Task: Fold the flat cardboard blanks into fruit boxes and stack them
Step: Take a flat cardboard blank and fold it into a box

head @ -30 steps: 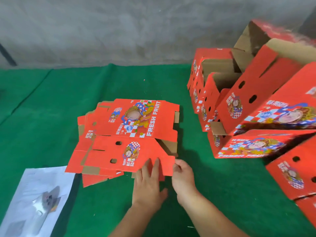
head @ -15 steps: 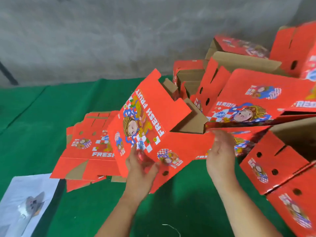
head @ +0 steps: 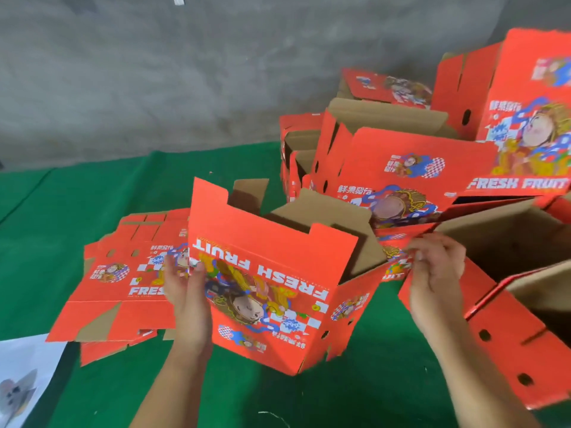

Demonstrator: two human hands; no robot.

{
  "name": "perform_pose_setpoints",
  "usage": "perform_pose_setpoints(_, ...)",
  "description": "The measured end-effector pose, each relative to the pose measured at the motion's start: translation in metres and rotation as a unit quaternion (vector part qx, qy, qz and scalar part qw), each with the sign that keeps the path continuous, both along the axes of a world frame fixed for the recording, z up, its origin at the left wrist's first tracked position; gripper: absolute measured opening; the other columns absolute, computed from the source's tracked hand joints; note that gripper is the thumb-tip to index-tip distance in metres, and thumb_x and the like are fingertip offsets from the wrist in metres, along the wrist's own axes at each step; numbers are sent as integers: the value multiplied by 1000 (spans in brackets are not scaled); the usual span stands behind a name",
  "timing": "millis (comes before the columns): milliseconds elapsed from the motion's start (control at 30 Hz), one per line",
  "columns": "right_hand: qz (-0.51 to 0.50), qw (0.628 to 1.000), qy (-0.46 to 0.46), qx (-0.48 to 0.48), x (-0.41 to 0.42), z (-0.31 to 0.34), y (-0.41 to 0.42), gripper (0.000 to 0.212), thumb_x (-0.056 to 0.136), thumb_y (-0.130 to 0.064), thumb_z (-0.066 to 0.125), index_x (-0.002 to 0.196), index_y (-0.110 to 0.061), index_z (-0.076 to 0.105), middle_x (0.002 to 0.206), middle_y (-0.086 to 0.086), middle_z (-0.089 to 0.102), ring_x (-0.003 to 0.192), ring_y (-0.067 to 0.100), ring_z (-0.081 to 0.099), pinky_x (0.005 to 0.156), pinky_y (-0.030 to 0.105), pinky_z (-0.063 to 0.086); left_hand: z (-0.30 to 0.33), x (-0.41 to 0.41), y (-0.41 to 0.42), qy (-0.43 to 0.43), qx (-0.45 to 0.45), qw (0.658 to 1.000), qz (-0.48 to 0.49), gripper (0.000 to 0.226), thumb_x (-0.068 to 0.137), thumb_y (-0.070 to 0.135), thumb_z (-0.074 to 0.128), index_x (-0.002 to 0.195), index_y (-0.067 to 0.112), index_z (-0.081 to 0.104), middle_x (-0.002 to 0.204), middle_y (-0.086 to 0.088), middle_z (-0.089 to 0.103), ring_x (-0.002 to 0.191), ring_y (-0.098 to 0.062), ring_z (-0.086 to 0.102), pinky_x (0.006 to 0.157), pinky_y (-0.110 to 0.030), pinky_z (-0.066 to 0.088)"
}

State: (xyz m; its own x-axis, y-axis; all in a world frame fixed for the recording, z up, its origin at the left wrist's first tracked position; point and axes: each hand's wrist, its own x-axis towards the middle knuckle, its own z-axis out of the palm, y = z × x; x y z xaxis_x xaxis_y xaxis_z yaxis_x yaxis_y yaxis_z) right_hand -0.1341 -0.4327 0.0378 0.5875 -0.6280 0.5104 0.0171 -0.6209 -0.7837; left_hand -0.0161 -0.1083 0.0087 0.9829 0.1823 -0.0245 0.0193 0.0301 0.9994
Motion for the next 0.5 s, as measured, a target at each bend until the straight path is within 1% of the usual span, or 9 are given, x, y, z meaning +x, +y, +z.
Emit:
perform_pose_setpoints(33,17,1000,-6,15,1,0,0,32,90,3,39,100,-7,68,122,14,40,114,-11,38,99,1,23,-1,1,2,4,-4,1000,-6,88,80,71,52,158,44,24,167,14,20,154,-6,18,127,-49,15)
perform_pose_setpoints(100,43,999,-7,32,6,-1,1,32,90,3,37,100,-13,62,125,15,37,115,-26,33,98,-1,27,-2,-2,3,27,-4,997,-65,77,79,80,44,148,45,43,155,13,44,148,-8,33,123,-44,21)
perform_pose_setpoints(167,68,996,-16,60,12,-5,0,31,101,-1,34,105,-18,59,130,11,37,114,-23,38,96,10,40,-1,-9,1,35,25,992,-121,62,81,83,36,132,52,55,135,17,63,137,-5,46,114,-38,24)
perform_pose_setpoints(233,91,991,-26,96,17,-6,0,34,109,-4,33,111,-26,59,133,-3,35,114,-7,51,91,28,53,1,-9,1,12,63,993,-98,45,91,75,39,126,55,58,133,32,59,136,-1,46,113,-37,27)
perform_pose_setpoints(300,100,987,-47,115,19,-6,-3,49,110,-4,31,108,-45,59,127,-13,36,113,5,57,90,31,57,4,3,9,6,70,997,-43,48,97,62,50,142,48,49,134,42,48,139,-4,41,109,-33,30)
perform_pose_setpoints(333,106,984,-58,127,19,-4,-5,58,110,-2,31,103,-53,58,125,-14,38,114,6,57,91,31,58,6,10,14,16,62,998,-30,56,98,57,53,151,44,40,141,35,45,140,-7,39,107,-33,29)
perform_pose_setpoints(400,129,979,-70,143,19,1,-9,64,109,1,31,97,-55,59,131,-8,41,122,11,54,94,34,57,7,21,25,36,57,997,-32,66,97,60,52,156,45,30,155,21,38,140,-5,37,108,-33,27)
perform_pose_setpoints(467,151,972,-75,161,20,7,-12,57,108,-4,34,92,-52,60,139,-1,45,134,16,48,93,32,56,5,21,28,32,62,996,-55,71,94,69,50,157,42,32,159,17,37,141,-3,37,115,-33,25)
perform_pose_setpoints(500,162,968,-77,178,21,9,-13,51,108,-9,35,91,-49,61,142,0,47,138,15,48,94,32,57,2,18,27,30,50,996,-67,75,91,75,49,155,38,36,159,11,41,142,-8,41,120,-40,26)
